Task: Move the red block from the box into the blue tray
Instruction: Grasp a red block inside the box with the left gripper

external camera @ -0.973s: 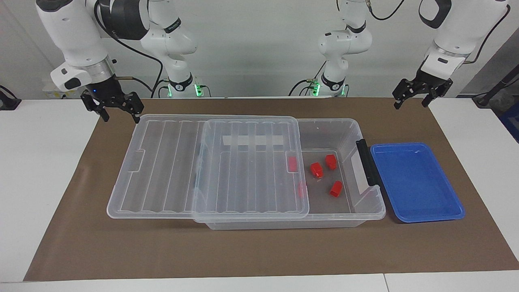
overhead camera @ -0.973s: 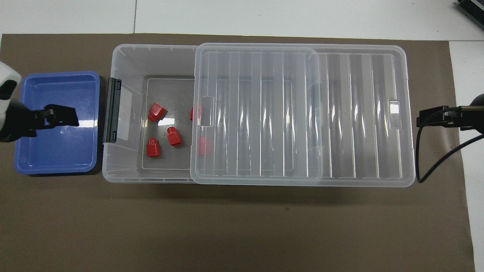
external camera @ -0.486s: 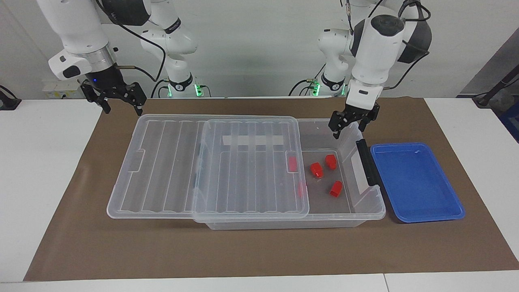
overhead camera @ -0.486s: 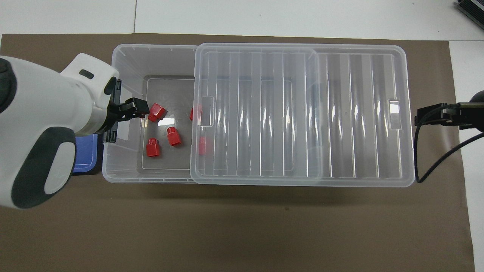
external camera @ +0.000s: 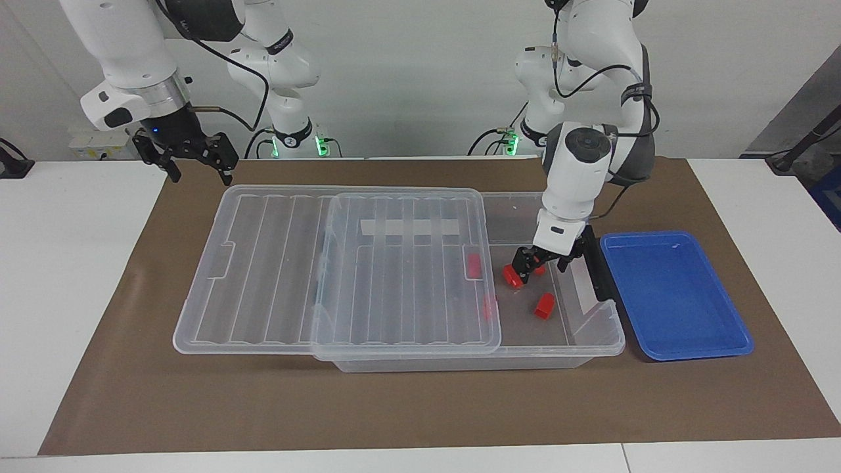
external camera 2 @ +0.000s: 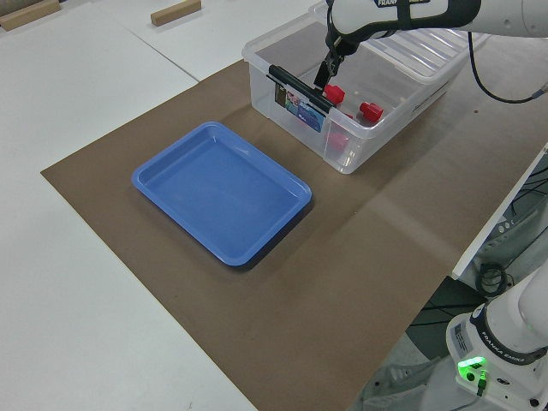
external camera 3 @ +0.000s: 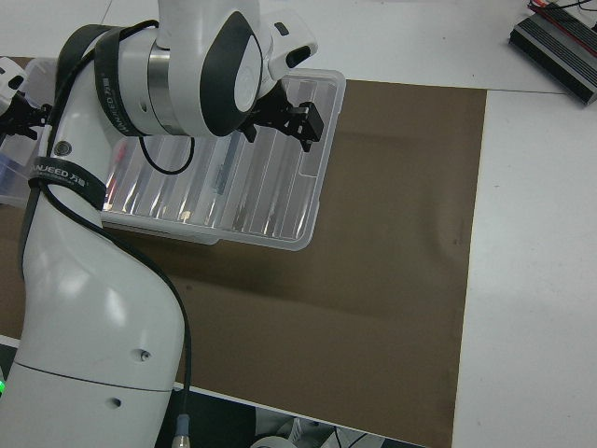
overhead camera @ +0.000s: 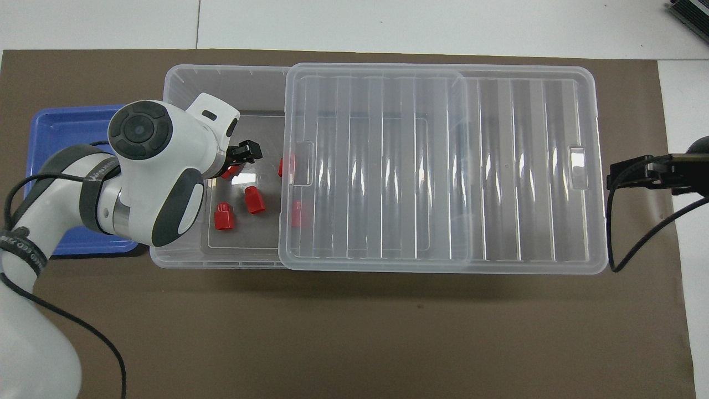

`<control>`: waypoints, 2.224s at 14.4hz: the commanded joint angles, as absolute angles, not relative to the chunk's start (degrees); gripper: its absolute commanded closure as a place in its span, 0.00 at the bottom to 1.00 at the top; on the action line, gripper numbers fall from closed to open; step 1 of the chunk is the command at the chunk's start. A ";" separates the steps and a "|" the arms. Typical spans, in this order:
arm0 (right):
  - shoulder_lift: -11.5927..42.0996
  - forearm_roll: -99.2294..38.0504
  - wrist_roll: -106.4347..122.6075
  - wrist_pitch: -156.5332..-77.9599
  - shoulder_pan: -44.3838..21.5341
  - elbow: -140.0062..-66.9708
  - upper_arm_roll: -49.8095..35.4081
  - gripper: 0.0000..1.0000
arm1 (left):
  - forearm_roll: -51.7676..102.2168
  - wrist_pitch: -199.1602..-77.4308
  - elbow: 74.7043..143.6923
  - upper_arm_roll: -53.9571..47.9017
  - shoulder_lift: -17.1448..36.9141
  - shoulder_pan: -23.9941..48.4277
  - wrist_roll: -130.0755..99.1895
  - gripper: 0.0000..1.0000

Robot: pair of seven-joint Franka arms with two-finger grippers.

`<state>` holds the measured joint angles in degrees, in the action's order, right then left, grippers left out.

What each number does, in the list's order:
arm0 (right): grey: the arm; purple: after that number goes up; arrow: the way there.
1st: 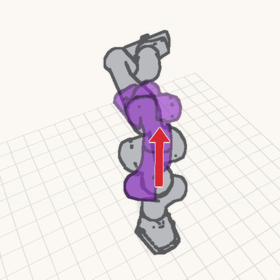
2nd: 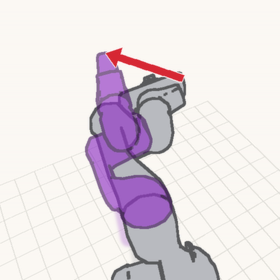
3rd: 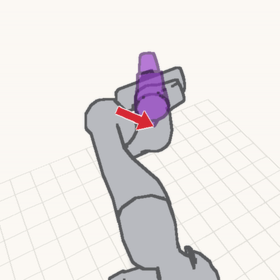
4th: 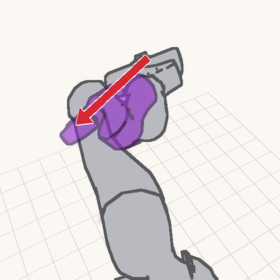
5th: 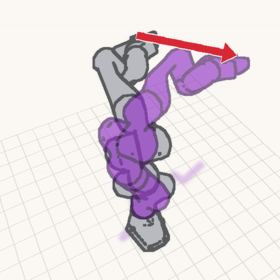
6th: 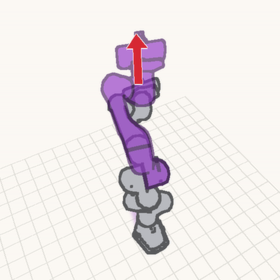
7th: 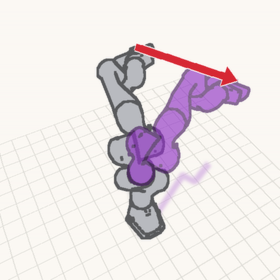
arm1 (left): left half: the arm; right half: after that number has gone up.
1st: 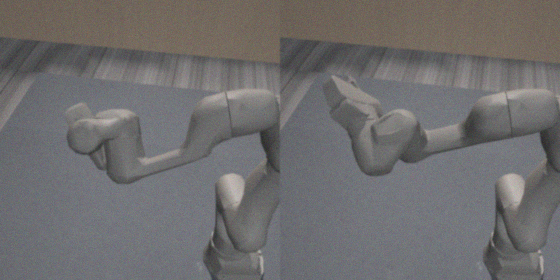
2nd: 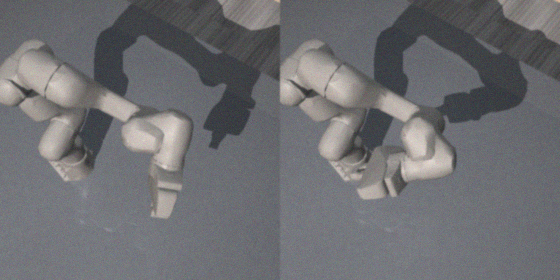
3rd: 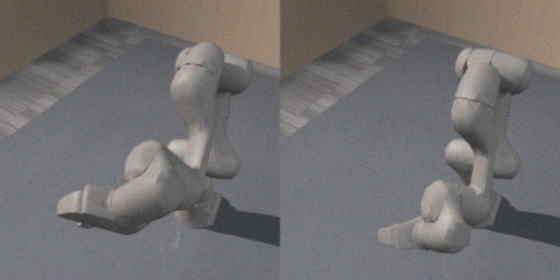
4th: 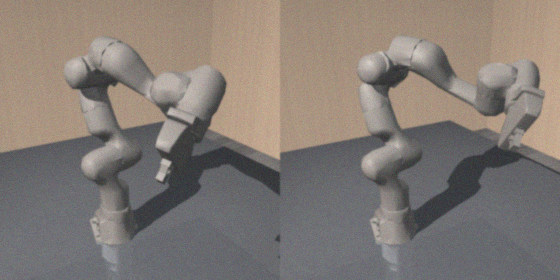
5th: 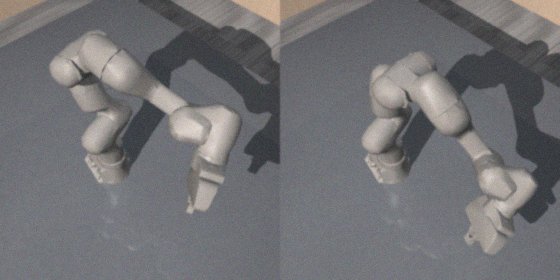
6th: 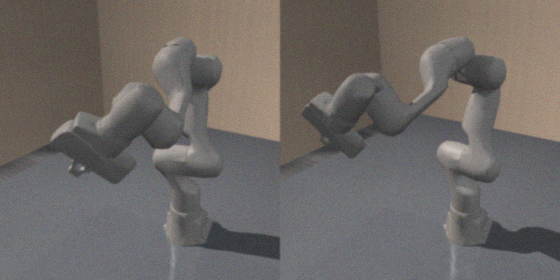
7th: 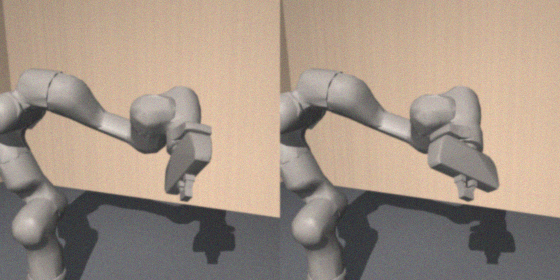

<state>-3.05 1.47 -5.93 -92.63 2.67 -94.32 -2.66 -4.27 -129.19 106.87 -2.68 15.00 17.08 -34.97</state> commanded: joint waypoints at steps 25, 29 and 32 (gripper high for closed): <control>-0.26 0.70 -7.91 -85.78 3.60 -88.24 -3.16 0.00 | -5.54 -134.47 117.33 -1.85 15.29 21.71 -42.98 0.75; -0.26 0.70 -7.91 -85.78 3.60 -88.24 -3.16 0.00 | -5.54 -134.39 117.25 -1.85 15.29 21.62 -42.80 0.87; -0.26 0.70 -7.91 -85.78 3.60 -88.24 -3.16 0.00 | -5.54 -131.86 116.02 -1.85 15.29 21.36 -42.71 0.87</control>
